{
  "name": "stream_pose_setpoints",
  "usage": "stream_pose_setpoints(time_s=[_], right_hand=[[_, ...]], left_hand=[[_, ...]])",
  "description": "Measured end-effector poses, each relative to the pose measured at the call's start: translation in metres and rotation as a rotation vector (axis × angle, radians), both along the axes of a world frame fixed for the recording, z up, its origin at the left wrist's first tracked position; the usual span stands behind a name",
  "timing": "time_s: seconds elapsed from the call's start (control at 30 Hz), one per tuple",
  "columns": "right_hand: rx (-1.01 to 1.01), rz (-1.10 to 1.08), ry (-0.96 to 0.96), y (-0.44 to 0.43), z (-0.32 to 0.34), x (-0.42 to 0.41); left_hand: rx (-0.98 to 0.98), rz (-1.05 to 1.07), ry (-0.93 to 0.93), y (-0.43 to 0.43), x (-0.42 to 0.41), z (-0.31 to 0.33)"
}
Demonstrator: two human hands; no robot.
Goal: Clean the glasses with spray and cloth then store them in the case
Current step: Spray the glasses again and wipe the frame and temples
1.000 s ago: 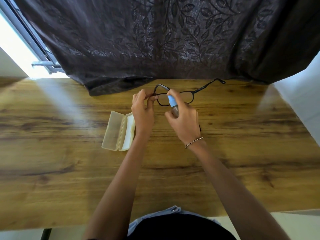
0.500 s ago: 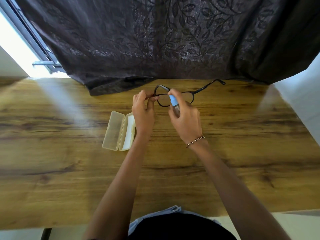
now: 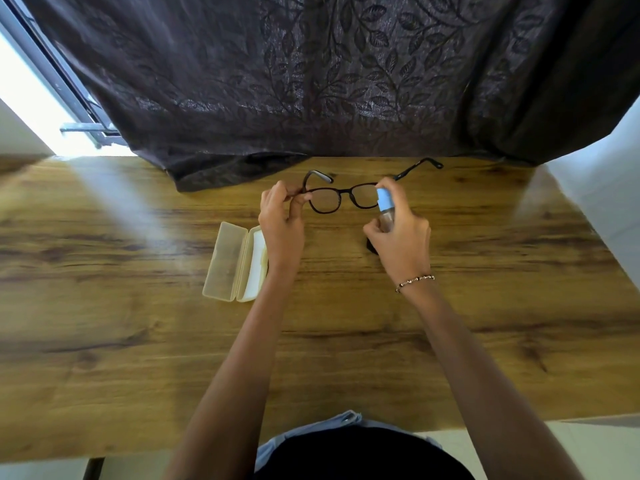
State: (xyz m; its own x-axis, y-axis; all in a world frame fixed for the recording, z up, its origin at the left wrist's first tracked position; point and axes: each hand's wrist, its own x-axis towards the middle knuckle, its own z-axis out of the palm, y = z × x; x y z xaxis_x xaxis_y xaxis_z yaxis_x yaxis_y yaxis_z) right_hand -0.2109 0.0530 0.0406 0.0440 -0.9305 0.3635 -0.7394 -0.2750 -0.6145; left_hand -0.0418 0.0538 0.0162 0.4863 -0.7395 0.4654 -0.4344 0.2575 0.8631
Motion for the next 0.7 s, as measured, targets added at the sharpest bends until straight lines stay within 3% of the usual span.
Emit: stream_pose_setpoints(time_s=[0.13, 0.3, 0.47, 0.57, 0.7], right_hand=[[-0.042, 0.061, 0.085, -0.005, 0.002, 0.001], [-0.041, -0.035, -0.098, -0.005, -0.001, 0.005], [-0.049, 0.103, -0.108, -0.004, -0.007, -0.004], [0.012, 0.101, -0.100, -0.006, -0.021, -0.025], [0.141, -0.042, -0.245, -0.018, -0.040, -0.062]], left_hand=[[-0.003, 0.000, -0.009, 0.000, 0.000, 0.000], [0.007, 0.002, -0.019, -0.001, 0.001, -0.004], [0.017, 0.014, 0.007, -0.002, 0.001, -0.006], [0.023, 0.018, 0.019, -0.002, 0.003, -0.006], [0.029, 0.009, 0.033, -0.001, 0.003, -0.007]])
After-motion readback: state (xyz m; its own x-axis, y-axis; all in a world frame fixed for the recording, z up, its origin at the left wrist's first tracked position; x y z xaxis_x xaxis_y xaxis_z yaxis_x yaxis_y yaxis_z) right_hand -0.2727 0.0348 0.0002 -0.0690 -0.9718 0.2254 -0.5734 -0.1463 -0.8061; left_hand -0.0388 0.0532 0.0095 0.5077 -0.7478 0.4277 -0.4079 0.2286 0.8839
